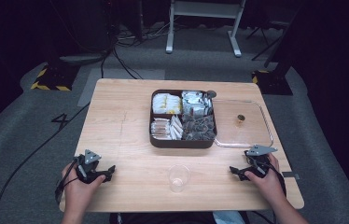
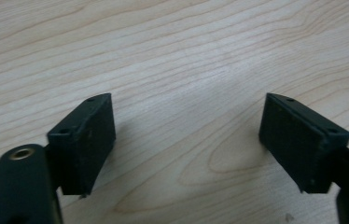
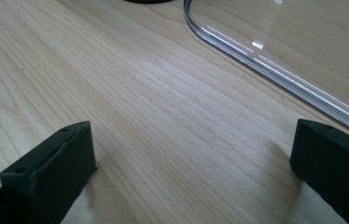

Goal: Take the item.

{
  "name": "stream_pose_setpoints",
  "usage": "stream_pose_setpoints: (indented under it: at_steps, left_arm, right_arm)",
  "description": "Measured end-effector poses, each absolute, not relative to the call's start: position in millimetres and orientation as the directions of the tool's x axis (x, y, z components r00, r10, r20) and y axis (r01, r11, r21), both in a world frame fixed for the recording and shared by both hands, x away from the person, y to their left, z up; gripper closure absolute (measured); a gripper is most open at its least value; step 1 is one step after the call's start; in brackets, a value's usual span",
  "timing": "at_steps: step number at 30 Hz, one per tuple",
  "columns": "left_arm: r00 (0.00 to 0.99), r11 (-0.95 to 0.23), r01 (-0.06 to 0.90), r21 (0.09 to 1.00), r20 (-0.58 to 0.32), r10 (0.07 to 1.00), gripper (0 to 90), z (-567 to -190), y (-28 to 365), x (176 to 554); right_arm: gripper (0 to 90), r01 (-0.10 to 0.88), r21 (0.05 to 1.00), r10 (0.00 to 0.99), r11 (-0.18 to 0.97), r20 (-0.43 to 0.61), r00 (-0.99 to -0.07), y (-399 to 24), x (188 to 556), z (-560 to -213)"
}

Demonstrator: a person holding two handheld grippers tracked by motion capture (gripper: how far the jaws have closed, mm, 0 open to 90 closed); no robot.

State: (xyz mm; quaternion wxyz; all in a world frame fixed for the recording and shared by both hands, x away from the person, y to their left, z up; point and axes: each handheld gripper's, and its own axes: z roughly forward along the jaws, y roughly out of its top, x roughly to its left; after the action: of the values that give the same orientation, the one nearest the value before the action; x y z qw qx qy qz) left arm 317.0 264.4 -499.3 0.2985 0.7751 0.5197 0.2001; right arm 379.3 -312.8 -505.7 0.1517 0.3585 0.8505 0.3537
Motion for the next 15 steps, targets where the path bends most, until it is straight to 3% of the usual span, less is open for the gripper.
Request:
stream_pose_setpoints:
  at_steps: [15]
  left_arm:
    - [0.345, -0.244, 0.739, 0.628, -0.043, 0.938, 28.2, -454, 252, 301]
  right_arm:
    - [0.3, 0.502, 0.711, 0.717, 0.493, -0.004, -0.697, -313, 379, -506]
